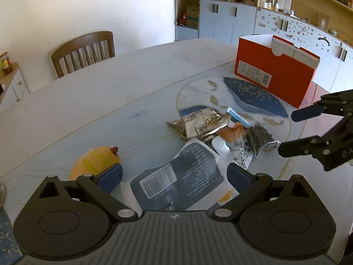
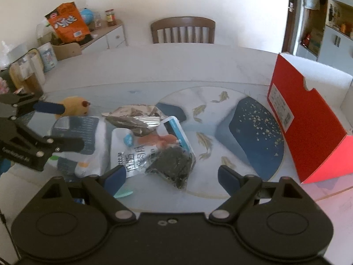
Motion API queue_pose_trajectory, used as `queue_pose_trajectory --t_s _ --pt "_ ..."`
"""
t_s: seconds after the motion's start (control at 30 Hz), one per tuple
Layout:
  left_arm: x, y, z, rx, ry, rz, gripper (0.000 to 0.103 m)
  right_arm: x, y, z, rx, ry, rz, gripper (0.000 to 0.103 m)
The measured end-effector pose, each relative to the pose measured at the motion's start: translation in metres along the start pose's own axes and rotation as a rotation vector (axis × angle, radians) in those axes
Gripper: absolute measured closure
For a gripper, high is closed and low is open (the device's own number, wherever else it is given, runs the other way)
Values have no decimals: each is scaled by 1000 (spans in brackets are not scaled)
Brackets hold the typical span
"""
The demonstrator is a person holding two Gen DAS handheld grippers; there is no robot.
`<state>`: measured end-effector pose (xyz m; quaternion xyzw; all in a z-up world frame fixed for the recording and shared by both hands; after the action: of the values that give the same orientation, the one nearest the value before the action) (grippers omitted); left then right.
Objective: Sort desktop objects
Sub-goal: 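Grasp the dark seaweed bag with the right tool while the left tool grasps the white-and-blue bag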
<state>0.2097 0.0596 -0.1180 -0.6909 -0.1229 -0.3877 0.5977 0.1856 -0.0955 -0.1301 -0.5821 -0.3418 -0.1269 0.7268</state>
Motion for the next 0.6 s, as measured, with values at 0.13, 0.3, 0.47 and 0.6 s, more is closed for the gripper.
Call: queue_pose_trajectory --t_s 0.13,0.3,0.47,0.6 --pt "-4 8 3 -15 -10 0 2 -2 14 -1 -15 18 8 13" --pt "-7 16 5 -47 -46 -4 2 -3 29 -3 -37 41 11 13" --pt "-9 19 6 -71 -79 -9 2 -3 41 -4 -53 58 20 13" --pt "-10 20 7 -75 -97 -14 2 -5 45 -3 -54 61 31 16"
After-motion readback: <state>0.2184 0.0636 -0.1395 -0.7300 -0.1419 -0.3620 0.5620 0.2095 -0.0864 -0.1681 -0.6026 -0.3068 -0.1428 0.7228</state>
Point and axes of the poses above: each gripper's, at about its wrist camera, not at the fingertips, and y roughly the way its jaws point, z to its left, x to its top, the point moved 10 cm from there along y, roughly the way its jaws point, and after that the axes turned 2 degrees about z, right-handed, at the moved point
